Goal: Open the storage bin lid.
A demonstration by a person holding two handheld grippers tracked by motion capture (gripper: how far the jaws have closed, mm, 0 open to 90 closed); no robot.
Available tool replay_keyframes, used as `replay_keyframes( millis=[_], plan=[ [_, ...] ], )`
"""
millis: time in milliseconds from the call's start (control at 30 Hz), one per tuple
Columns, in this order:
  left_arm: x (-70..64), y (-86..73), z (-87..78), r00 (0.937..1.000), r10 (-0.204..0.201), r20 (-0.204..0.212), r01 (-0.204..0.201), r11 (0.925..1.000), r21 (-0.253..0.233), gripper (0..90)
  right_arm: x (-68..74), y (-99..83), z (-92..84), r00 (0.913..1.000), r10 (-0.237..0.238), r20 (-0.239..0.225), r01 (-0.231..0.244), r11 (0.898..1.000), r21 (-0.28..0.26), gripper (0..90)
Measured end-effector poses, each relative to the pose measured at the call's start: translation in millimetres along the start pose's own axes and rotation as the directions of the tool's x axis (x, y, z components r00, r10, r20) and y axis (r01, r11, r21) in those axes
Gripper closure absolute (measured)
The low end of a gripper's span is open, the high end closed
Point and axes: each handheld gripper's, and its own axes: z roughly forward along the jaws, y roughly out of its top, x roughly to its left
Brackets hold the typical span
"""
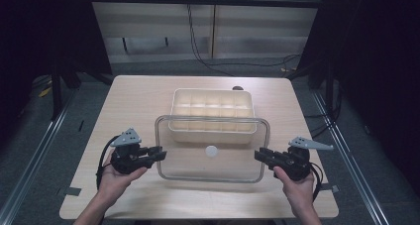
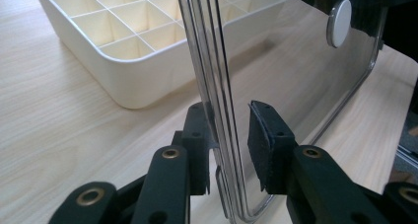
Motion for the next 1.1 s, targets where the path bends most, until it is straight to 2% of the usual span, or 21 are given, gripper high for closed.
replay_keyframes(
  millis=[100,233,367,433,800,967,1100],
  plan=[
    [-3.5,-2.7,0.4,1.0000,0.006,0.008,-0.006,0.9999,0.010,70.5,1.0,-3.5,-4.3,1.0000,-0.001,-0.004,0.001,1.000,0.005,68.4],
    [-7.9,-8.5,0.6,0.9998,-0.013,0.016,0.013,0.9996,0.024,70.6,1.7,-9.2,-7.2,1.0000,0.004,0.000,-0.004,1.000,0.008,68.3],
    [-8.3,-15.9,2.5,0.9998,0.006,0.018,-0.008,0.9981,0.060,70.1,1.1,-16.2,-6.9,0.9995,0.026,-0.015,-0.026,1.000,0.013,68.8],
    [-8.6,-20.2,2.9,0.9998,-0.010,0.016,0.009,0.9987,0.051,70.1,1.5,-18.6,-5.5,0.9997,0.020,-0.013,-0.020,1.000,0.020,68.9],
    [-13.0,-31.5,-2.8,0.9996,-0.020,0.018,0.019,0.9982,0.057,70.5,6.1,-28.2,-4.8,0.9994,0.024,-0.025,-0.023,0.999,0.036,69.0],
    [-16.0,-38.1,-5.4,0.9995,-0.004,0.032,0.002,0.9980,0.064,70.8,6.8,-35.0,-6.0,0.9987,0.035,-0.038,-0.033,0.998,0.049,69.0],
    [-16.3,-41.3,-4.0,0.9993,-0.008,0.037,0.005,0.9967,0.081,71.3,6.2,-38.2,-5.4,0.9986,0.030,-0.042,-0.028,0.998,0.059,69.0]
  ],
)
